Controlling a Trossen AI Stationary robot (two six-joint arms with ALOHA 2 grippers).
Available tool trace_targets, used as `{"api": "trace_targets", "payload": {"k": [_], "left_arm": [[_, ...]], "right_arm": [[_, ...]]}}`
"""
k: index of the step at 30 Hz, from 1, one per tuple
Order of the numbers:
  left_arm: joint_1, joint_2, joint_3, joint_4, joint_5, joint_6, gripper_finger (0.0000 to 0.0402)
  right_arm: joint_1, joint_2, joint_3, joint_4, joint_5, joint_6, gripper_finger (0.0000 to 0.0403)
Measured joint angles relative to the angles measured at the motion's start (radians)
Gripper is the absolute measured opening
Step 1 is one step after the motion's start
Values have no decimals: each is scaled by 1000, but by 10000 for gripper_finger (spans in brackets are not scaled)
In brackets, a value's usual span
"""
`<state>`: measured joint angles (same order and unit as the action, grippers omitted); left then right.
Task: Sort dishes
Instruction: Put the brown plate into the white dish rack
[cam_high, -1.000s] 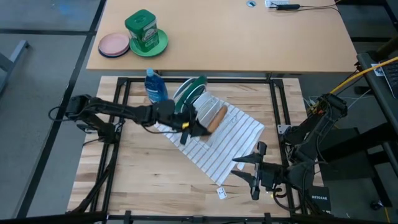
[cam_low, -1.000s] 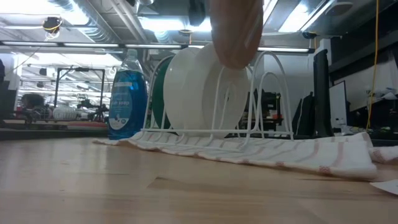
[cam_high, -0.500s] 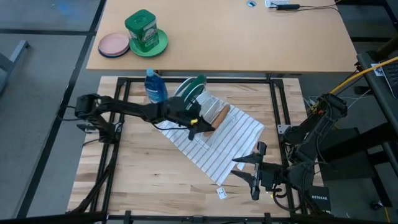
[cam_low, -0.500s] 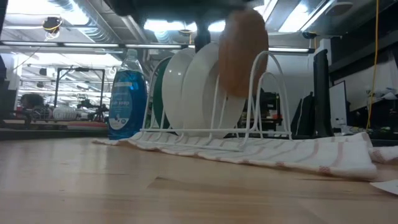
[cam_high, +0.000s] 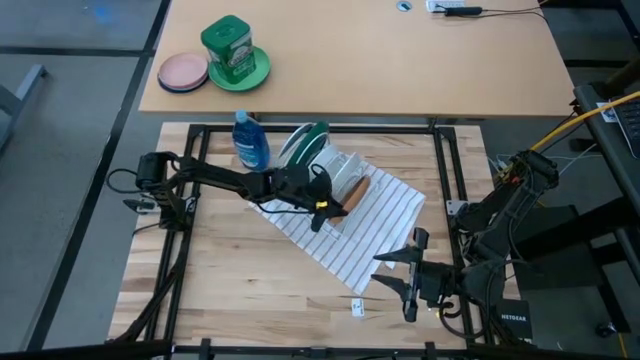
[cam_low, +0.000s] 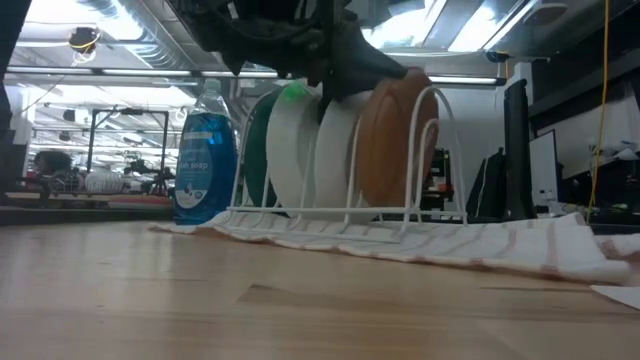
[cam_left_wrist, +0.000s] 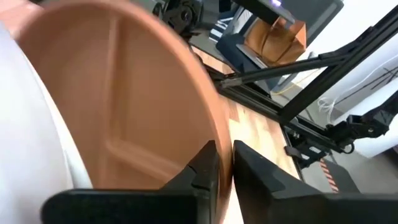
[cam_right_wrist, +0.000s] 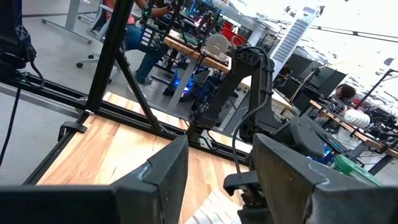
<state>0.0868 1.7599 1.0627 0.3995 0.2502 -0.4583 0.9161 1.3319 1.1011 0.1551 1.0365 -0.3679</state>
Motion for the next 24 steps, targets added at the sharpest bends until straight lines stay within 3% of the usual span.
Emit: {"api": "trace_targets", "payload": {"k": [12,24], "left_arm": [[0,-2,0,6,3,-61,115],[2,-58,0,4,4,-115,112]], "right_arm": [[0,0,0,1,-1,29,183],[0,1,0,8,-1,31,183]]}}
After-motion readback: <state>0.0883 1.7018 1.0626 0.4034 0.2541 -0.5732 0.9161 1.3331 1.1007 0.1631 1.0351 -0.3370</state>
